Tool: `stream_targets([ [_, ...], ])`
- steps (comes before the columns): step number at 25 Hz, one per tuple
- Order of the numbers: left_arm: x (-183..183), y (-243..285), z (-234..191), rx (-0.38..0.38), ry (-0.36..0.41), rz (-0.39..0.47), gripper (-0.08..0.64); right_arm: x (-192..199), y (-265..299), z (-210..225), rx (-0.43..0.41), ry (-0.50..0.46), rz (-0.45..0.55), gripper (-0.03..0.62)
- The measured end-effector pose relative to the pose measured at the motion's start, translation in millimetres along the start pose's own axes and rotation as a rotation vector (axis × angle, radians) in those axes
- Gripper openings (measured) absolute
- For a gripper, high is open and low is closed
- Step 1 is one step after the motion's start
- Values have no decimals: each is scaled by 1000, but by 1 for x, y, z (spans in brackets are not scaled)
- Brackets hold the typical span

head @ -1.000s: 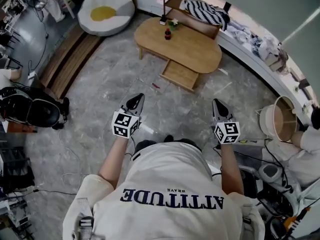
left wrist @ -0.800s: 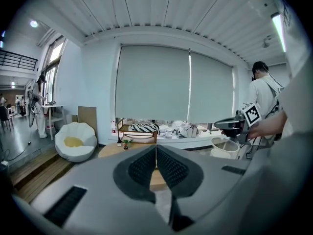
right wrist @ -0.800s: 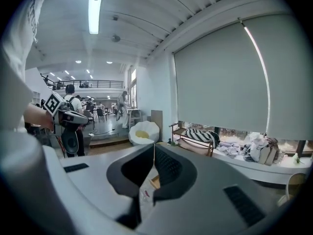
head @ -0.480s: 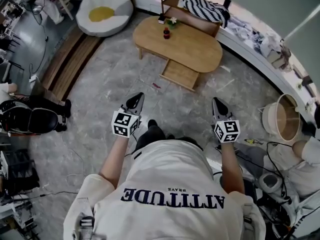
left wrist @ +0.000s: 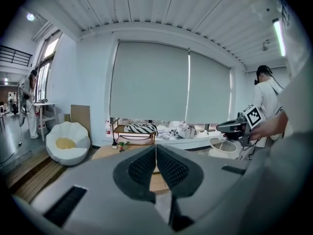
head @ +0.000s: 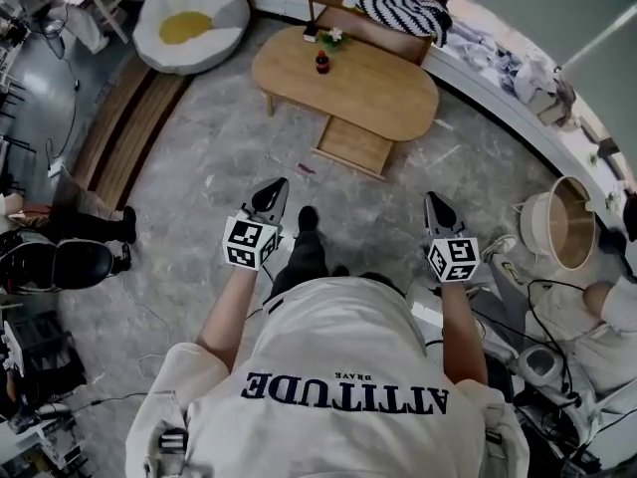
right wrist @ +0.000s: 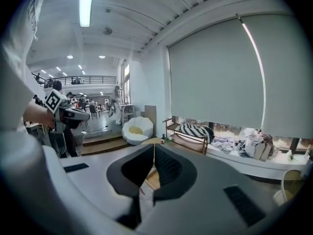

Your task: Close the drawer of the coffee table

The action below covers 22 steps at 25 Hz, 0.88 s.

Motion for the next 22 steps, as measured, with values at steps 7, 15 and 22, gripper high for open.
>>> stream_targets([
  [7, -12, 46, -49, 52, 27, -24, 21, -15, 51, -8, 33, 0, -20, 20],
  [15, -19, 105, -104, 103, 30, -58, 21, -25, 113, -9, 73, 21, -59, 20],
  [22, -28, 145, -138, 161, 46, -79, 21, -35, 149, -8, 166, 10, -76, 20],
])
Point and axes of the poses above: the fingertips, and each gripper's own axes: y forward along the fingers, z to its right, x out of its underside, the point moved 8 cm from there along -y, backward along the fingers, and after that the axes turned 6 degrees about -x, right-handed, at the moved point
